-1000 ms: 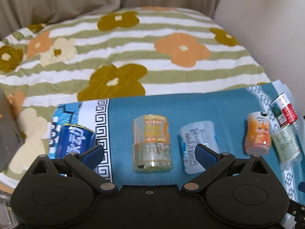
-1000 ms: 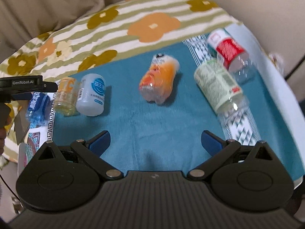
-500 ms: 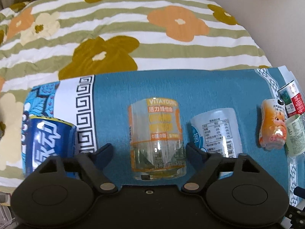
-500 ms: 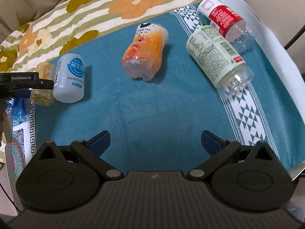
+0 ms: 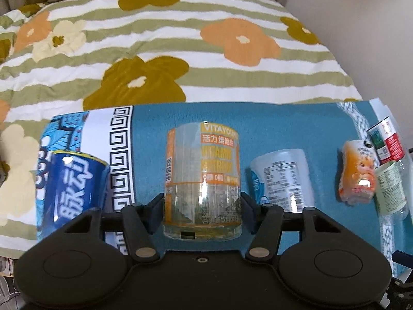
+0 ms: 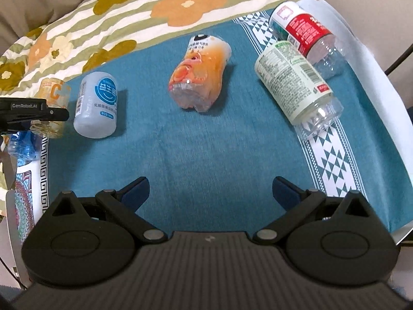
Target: Flip cup upright
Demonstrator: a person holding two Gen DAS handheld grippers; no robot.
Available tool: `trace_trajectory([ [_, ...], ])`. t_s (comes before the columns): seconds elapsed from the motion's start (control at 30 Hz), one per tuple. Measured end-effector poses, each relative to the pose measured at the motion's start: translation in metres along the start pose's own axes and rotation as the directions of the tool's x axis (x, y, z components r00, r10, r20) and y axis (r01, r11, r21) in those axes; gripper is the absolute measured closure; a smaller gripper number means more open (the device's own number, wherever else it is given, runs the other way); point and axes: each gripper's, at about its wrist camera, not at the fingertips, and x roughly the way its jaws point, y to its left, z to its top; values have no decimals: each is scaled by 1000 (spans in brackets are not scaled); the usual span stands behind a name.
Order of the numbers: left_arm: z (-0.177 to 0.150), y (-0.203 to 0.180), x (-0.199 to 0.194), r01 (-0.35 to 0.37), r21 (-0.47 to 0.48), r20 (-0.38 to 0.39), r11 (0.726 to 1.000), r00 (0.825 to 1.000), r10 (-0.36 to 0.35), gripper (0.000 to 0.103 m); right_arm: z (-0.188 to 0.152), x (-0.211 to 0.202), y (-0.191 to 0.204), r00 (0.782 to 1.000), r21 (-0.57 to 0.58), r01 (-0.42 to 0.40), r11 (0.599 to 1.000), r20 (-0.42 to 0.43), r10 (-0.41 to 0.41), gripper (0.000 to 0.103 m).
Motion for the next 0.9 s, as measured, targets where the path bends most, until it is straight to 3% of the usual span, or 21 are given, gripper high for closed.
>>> trace_trajectory([
  [0.5, -63, -57, -79, -22, -113, 115, 993, 993, 35, 40, -3, -48, -41, 992, -161, -74, 984, 88, 89, 0],
  [0.7, -99, -104, -77, -14, -146, 112, 989, 993, 30, 40, -15, -54, -75, 990, -220, -99, 971, 79, 119, 0],
  [0.9, -128, -149, -51, 1, -142, 74, 990, 997, 9, 40, -27, -49, -107, 991, -265, -98, 959, 60, 117, 0],
])
